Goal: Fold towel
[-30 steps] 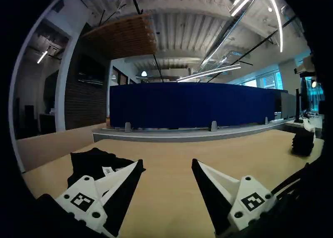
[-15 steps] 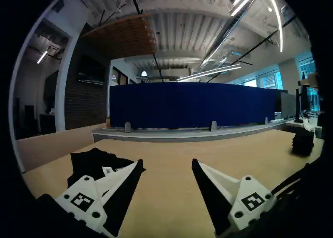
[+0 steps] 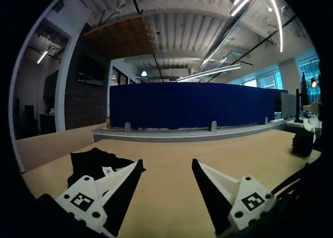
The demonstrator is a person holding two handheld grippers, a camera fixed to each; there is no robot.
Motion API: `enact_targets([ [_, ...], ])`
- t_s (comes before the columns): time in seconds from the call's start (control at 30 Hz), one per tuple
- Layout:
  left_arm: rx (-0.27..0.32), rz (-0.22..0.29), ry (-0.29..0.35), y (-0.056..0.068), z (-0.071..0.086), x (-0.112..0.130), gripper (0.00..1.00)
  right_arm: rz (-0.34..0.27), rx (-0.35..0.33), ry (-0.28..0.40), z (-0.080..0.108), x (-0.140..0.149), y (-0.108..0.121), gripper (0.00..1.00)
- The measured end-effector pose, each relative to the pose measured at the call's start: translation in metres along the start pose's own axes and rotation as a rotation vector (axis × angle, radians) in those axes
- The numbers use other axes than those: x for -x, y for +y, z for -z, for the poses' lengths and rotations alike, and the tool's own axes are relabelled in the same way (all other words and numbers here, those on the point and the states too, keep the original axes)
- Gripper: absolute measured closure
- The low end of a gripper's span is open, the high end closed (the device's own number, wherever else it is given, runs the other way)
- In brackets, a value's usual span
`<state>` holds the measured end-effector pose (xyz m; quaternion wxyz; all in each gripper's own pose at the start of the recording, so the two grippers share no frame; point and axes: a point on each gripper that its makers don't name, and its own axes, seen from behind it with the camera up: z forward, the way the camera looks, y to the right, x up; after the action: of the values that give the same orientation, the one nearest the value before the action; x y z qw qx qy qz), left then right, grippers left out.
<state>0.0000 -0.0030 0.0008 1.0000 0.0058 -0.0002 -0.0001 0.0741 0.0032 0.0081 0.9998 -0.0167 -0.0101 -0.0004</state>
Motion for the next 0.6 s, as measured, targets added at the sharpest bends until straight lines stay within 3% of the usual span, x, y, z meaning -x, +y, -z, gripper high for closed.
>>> enact_targets([
  [0.3,0.0,0.0,0.0,0.0,0.0,-0.001,0.14,-0.033,0.0,-0.018,-0.005,0.048,0.012,0.0],
  [0.6,0.0,0.0,0.0,0.0,0.0,0.0,0.14,-0.027,-0.006,-0.016,-0.003,0.069,0.013,0.0],
])
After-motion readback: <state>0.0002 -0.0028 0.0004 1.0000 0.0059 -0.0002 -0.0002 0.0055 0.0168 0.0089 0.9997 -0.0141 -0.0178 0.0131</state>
